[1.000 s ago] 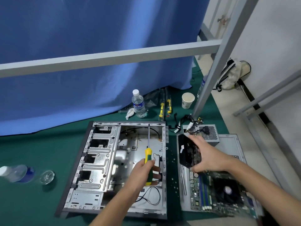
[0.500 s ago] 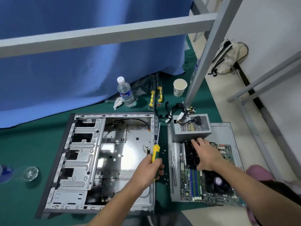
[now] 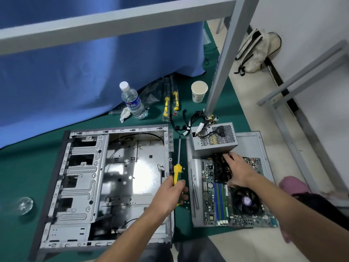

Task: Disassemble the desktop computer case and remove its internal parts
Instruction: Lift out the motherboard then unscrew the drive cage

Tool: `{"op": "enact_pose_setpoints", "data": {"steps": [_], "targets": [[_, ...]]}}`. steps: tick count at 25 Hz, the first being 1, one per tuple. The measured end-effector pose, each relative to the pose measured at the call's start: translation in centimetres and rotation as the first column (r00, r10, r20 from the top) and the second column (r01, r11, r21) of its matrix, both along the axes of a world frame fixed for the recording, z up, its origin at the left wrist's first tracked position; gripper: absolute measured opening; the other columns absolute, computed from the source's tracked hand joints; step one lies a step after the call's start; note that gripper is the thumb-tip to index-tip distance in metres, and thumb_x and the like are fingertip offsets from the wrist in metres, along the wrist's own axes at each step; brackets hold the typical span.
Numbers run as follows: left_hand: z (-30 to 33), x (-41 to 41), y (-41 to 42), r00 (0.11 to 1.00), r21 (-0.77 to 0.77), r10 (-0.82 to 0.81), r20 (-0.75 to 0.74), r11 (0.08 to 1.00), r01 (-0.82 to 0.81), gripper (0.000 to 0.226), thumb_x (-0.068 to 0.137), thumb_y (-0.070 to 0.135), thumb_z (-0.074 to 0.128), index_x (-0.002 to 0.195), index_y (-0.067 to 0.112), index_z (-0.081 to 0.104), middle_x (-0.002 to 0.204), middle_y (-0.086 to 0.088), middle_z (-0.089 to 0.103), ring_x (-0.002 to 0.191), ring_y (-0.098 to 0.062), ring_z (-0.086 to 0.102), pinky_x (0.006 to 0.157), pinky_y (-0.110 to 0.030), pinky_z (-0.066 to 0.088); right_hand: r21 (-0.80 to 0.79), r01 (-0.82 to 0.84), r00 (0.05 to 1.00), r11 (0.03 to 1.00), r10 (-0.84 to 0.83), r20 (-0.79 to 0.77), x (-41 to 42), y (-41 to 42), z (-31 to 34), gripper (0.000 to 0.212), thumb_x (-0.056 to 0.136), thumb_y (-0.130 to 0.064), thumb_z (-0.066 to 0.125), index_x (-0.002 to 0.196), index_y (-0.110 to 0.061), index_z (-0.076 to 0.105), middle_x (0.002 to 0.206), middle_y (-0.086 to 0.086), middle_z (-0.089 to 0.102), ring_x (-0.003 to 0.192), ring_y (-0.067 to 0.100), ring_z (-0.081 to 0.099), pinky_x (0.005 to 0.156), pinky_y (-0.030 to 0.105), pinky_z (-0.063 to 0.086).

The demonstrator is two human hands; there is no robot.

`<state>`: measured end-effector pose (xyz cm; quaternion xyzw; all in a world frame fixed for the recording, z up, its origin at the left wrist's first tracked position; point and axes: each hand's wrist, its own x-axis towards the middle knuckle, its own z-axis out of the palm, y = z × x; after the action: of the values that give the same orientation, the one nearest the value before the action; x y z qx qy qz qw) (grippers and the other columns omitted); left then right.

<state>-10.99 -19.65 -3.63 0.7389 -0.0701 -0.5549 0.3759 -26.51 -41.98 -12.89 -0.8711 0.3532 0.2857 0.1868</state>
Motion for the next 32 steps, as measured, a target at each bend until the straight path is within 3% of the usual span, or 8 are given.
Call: {"op": "enact_pose_setpoints", "data": {"steps": [4, 7, 10, 14, 17, 20, 25, 32], "targets": [[-0.2, -0.1, 0.4, 1.000, 0.003, -0.017, -0.014, 1.000, 0.017, 0.017, 0.100, 0.025, 0.047, 0.104, 0.010, 0.054, 0.101, -0.010, 0.069, 0.071, -0.010, 0.067, 0.065, -0.023, 0.054, 0.067, 0.034, 0.998, 0.997, -0.038, 0.059, -0.2, 1.5, 2.2, 0.081, 0.089, -0.025, 0.069, 0.154, -0.013, 0.022, 0.151, 0.008, 0.033, 0.136, 0.025, 0.038, 0.113, 0.035, 0.034], [-0.3, -0.3, 0.8, 0.999, -0.001, -0.053, -0.007, 0.999, 0.053, 0.016, 0.098, 0.025, 0.047, 0.104, 0.012, 0.053, 0.098, -0.005, 0.070, 0.074, -0.009, 0.068, 0.074, -0.031, 0.055, 0.194, 0.183, 0.932, 0.964, -0.233, 0.278, 1.0, 5.7, 4.5, 0.046, 0.097, -0.033, 0.056, 0.140, -0.019, 0.048, 0.131, 0.001, 0.055, 0.108, 0.014, 0.061, 0.099, 0.029, 0.049], [-0.3, -0.7, 1.1, 0.985, -0.025, -0.169, 0.028, 0.985, 0.170, 0.015, 0.096, 0.026, 0.048, 0.104, 0.014, 0.051, 0.094, -0.005, 0.068, 0.077, -0.013, 0.068, 0.080, -0.039, 0.055, 0.659, 0.294, 0.723, 0.693, -0.612, 0.321, 3.3, 10.3, 6.9, 0.025, 0.096, -0.044, 0.054, 0.113, -0.030, 0.066, 0.098, -0.006, 0.069, 0.079, 0.004, 0.066, 0.072, 0.023, 0.056], [-0.4, -1.0, 1.7, 0.875, -0.023, -0.453, 0.170, 0.886, 0.463, 0.018, 0.098, 0.038, 0.048, 0.099, 0.021, 0.043, 0.088, -0.002, 0.060, 0.075, -0.014, 0.059, 0.075, -0.038, 0.052, 0.797, 0.295, 0.594, 0.527, -0.755, 0.279, 5.0, 12.8, 8.1, 0.012, 0.094, -0.031, 0.063, 0.096, -0.023, 0.072, 0.080, -0.005, 0.070, 0.072, 0.004, 0.063, 0.060, 0.016, 0.048], [-0.8, -0.4, 3.0, 0.651, 0.086, -0.575, 0.495, 0.778, 0.622, 0.032, 0.096, 0.044, 0.053, 0.116, 0.021, 0.047, 0.108, 0.001, 0.058, 0.097, -0.013, 0.056, 0.087, -0.030, 0.049, 0.618, 0.311, 0.708, 0.722, -0.610, 0.357, 3.6, 12.2, 7.2, 0.018, 0.097, -0.031, 0.059, 0.094, -0.017, 0.069, 0.072, -0.004, 0.064, 0.062, 0.009, 0.056, 0.060, 0.027, 0.047], [-1.4, 0.5, 4.5, 0.408, 0.251, -0.542, 0.734, 0.776, 0.579, 0.067, 0.092, 0.029, 0.063, 0.148, 0.016, 0.030, 0.145, -0.002, 0.031, 0.133, -0.020, 0.033, 0.111, -0.027, 0.032, 0.261, 0.296, 0.891, 0.919, -0.364, 0.272, 1.0, 11.6, 4.5, 0.024, 0.099, -0.032, 0.054, 0.092, -0.011, 0.062, 0.072, 0.001, 0.060, 0.066, 0.020, 0.058, 0.066, 0.033, 0.048], [-2.6, 0.7, 5.1, 0.394, 0.308, -0.588, 0.706, 0.757, 0.576, 0.086, 0.093, 0.025, 0.064, 0.156, 0.012, 0.006, 0.160, -0.005, 0.009, 0.145, -0.024, 0.018, 0.118, -0.032, 0.023, -0.005, 0.239, 0.971, 0.971, -0.239, -0.033, 0.1, 11.5, -0.3, 0.028, 0.101, -0.024, 0.052, 0.077, -0.009, 0.056, 0.087, 0.010, 0.067, 0.086, 0.026, 0.067, 0.064, 0.028, 0.044], [-2.9, 0.7, 5.2, 0.387, 0.319, -0.592, 0.707, 0.755, 0.573, 0.085, 0.095, 0.025, 0.061, 0.156, 0.013, 0.003, 0.161, -0.005, 0.006, 0.145, -0.023, 0.017, 0.118, -0.033, 0.024, -0.127, 0.364, 0.931, 0.923, -0.360, 0.052, 0.6, 11.9, -1.8, 0.044, 0.096, -0.049, 0.053, 0.103, -0.005, 0.058, 0.092, 0.009, 0.069, 0.087, 0.026, 0.068, 0.061, 0.032, 0.049]]}}
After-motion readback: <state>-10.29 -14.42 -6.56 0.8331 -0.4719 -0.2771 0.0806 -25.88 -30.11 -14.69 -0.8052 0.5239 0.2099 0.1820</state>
